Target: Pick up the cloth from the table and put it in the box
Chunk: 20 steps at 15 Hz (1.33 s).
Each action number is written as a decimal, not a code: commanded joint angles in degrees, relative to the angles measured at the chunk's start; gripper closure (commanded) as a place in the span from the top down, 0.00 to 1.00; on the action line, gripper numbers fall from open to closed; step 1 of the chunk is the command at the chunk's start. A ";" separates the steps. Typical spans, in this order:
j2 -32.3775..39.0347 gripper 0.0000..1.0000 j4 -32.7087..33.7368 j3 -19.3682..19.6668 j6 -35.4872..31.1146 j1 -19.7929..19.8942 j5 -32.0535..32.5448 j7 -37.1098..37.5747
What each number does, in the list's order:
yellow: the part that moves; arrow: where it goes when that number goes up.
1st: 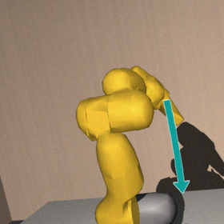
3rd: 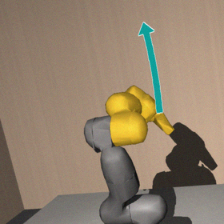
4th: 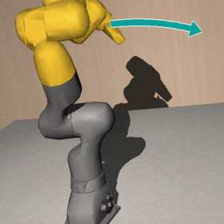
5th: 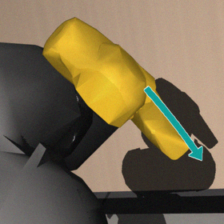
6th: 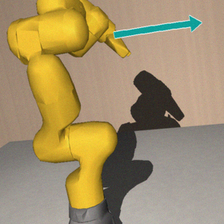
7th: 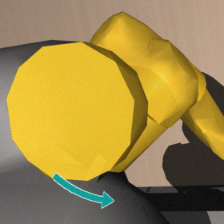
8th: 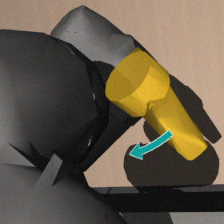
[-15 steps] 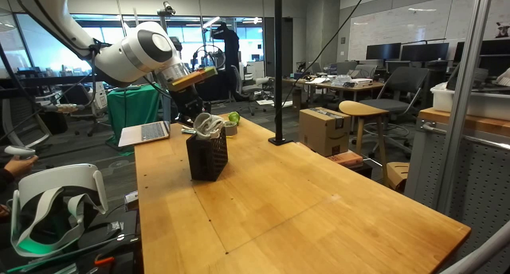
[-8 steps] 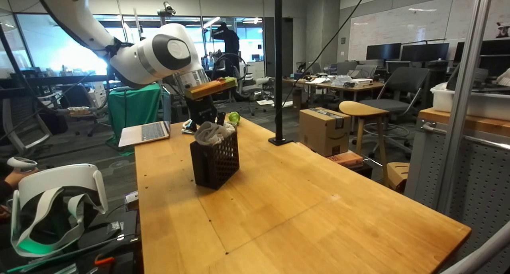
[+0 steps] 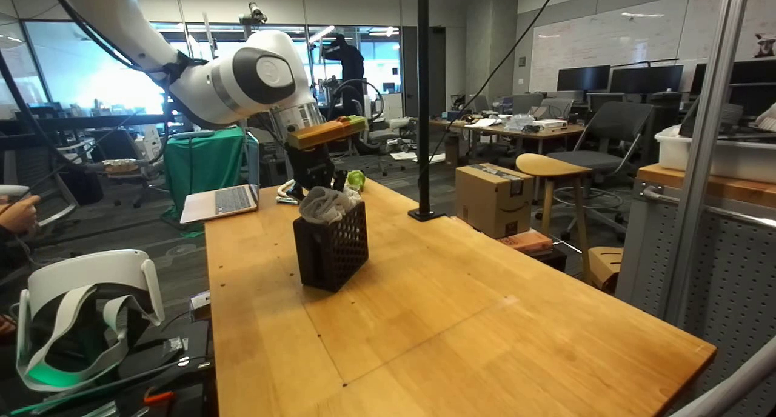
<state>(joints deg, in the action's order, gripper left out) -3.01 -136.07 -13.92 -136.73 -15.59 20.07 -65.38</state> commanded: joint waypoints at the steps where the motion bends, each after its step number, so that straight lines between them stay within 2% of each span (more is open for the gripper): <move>1: -6.55 0.05 -2.21 -1.20 0.81 -0.51 4.13 2.13; 9: -15.36 0.05 -3.83 -2.16 2.68 -0.24 12.47 6.61; 15: -17.40 0.05 -5.56 0.07 3.19 0.34 12.17 6.71; 20: -16.06 0.05 -6.30 1.71 2.34 0.22 11.23 5.68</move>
<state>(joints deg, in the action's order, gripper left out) -18.60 -141.59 -12.94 -133.59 -15.33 31.39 -59.27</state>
